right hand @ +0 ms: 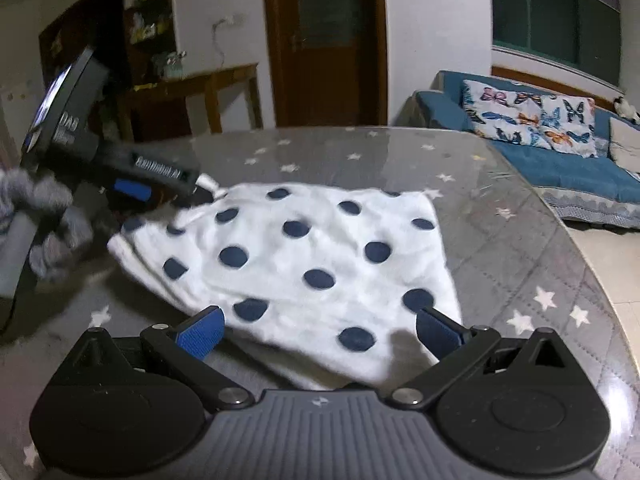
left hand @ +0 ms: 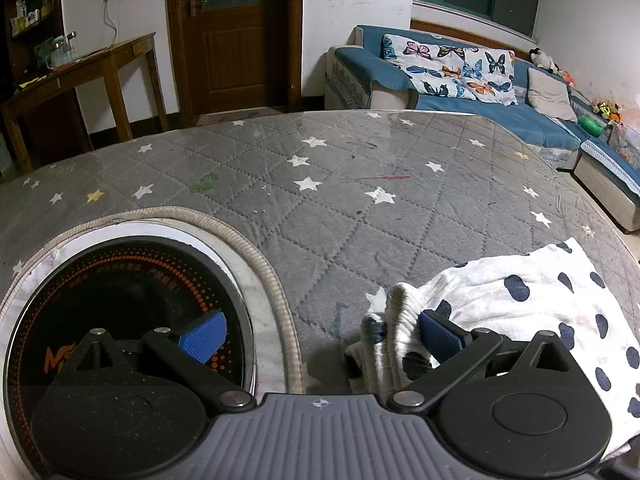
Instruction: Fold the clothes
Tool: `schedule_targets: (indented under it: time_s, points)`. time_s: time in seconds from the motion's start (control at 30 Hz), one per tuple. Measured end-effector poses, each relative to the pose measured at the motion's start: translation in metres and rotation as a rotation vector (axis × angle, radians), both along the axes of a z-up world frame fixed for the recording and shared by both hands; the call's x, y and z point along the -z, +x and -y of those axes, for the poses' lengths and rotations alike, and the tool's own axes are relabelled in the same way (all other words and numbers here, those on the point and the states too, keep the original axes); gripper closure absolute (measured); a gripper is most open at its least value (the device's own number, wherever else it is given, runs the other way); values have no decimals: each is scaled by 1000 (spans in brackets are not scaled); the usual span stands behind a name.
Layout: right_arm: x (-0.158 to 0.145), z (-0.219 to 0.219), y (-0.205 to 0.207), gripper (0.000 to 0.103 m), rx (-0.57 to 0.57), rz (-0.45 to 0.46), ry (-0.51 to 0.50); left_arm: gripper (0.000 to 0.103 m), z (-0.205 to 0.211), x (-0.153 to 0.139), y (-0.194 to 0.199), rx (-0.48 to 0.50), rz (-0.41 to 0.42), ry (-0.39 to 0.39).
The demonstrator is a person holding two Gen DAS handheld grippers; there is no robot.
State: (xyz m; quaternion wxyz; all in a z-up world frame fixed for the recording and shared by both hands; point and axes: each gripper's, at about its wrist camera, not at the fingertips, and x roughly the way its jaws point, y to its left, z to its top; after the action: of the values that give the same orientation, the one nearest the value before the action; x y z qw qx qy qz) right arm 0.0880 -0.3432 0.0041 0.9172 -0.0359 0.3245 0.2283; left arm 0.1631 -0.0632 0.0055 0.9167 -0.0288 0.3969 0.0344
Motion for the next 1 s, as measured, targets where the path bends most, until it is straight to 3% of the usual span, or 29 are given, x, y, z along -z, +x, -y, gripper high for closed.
schedule_targets:
  time_s: [0.13, 1.0]
  points:
    - [13, 3, 5, 0, 33, -52, 5, 0, 1, -1, 0, 1, 0, 0]
    - [14, -7, -8, 0, 51, 11, 31, 0, 11, -11, -30, 55, 64, 55]
